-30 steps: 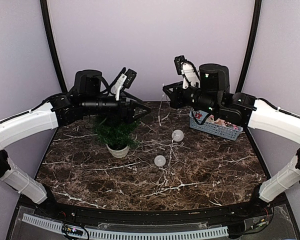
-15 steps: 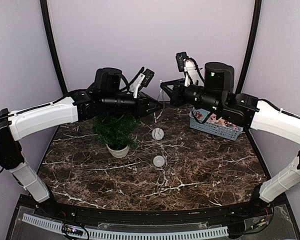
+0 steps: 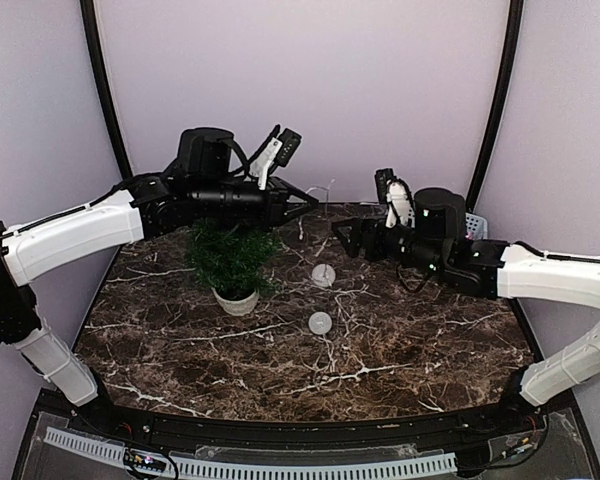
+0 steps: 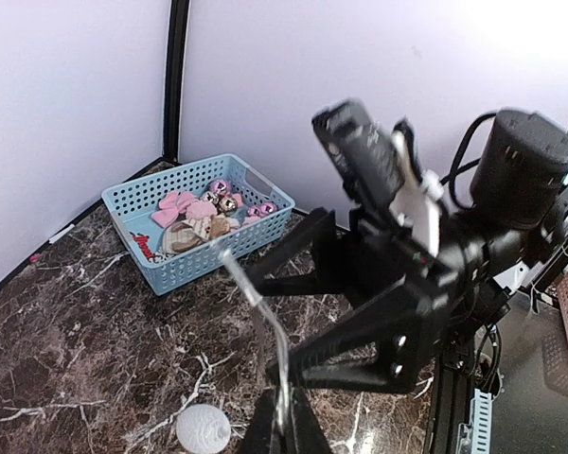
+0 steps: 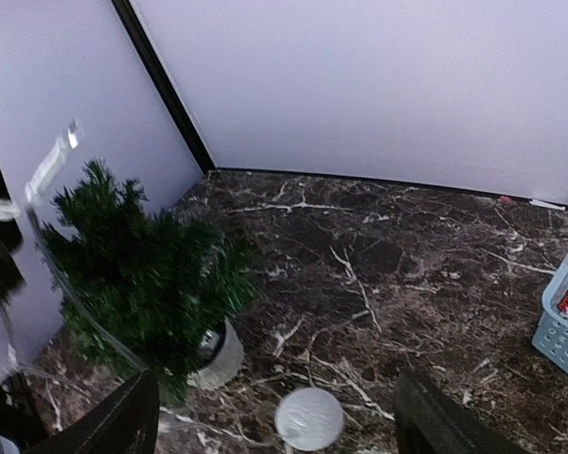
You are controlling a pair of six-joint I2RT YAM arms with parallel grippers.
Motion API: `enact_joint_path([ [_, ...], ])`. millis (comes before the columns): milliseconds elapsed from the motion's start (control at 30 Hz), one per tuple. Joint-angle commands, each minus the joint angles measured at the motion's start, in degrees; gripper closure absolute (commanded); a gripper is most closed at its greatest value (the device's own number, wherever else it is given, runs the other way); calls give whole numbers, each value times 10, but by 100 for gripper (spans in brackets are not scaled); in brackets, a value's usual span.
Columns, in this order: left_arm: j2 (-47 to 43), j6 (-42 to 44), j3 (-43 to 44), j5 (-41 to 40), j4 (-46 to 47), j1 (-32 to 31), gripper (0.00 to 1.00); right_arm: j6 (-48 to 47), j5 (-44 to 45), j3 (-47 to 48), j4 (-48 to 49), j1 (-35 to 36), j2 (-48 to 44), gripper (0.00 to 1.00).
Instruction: Decorate the small christmas tree
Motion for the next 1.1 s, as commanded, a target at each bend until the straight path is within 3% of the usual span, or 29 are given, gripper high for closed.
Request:
enact_joint_path([
  [0,-25,23,25,-8,-29,-2,100,60,-28,-88,107,-7,-10,10],
  [233,-36,27,26,-19,-34,-2,100,75,-114,-194,248,-7,66,10],
  [533,-39,27,29,-23,-39,-2,100,0,-148,-150,286,-7,202,14],
  [600,-40,29,29,-26,-40,-2,100,-9,-138,-128,280,-8,226,21],
  [667,-39,32,28,-32,-39,-2,100,-8,-119,-115,274,-12,238,38],
  [800,-35,41,27,-44,-31,0,100,18,-81,-121,272,-30,232,98],
  [1067,-24,48,29,-54,-6,36,100,24,-3,-136,191,-53,131,100],
])
